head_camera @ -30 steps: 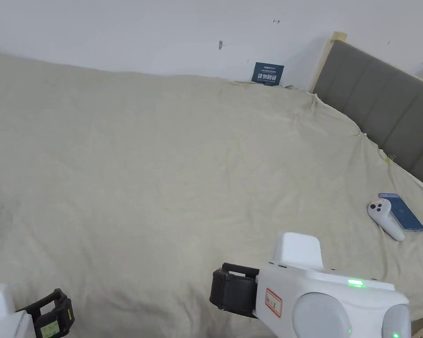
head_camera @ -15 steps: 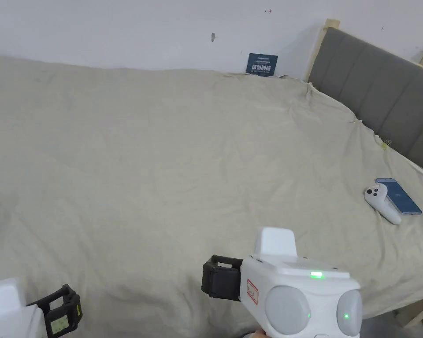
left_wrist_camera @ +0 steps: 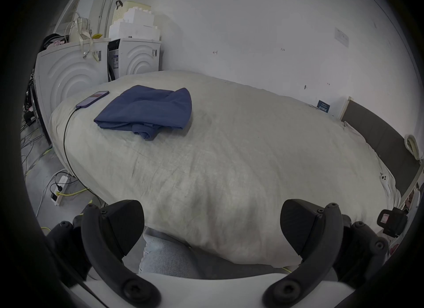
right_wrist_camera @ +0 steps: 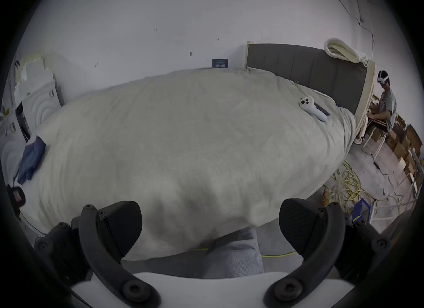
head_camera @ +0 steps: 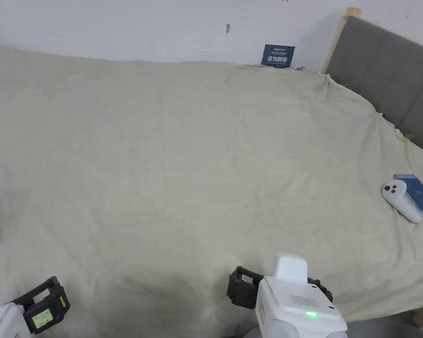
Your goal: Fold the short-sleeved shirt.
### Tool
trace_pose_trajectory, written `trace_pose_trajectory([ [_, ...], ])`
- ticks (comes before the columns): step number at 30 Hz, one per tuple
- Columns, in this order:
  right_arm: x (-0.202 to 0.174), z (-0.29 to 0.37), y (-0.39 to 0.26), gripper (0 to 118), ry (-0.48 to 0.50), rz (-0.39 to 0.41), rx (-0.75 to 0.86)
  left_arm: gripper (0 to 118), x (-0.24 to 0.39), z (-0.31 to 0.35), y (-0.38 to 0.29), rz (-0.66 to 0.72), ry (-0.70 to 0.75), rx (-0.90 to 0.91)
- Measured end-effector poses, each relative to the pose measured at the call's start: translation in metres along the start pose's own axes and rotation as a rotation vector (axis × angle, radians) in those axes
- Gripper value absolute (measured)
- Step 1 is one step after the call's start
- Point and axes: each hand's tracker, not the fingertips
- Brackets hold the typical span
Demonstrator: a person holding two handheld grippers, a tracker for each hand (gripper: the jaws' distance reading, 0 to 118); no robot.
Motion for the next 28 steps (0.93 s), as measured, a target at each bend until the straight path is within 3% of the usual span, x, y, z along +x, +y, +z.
trace_pose_trajectory([
  [5, -0.003, 0.002, 0.001, 117, -0.005, 0.026, 0.003, 118, 0.007, -0.006, 0.002, -0.006, 0.000, -0.047],
  [15, -0.035, -0.015, 0.004, 117, -0.005, 0.154, -0.107, 118, 0.050, -0.012, -0.008, -0.273, -0.048, -0.100],
  [20, -0.049, -0.016, 0.001, 117, -0.007, 0.239, -0.114, 118, 0.048, -0.022, -0.012, -0.294, -0.027, -0.146],
  [28, -0.048, -0.020, 0.000, 117, -0.014, 0.249, -0.121, 118, 0.040, -0.022, -0.010, -0.250, 0.010, -0.145],
])
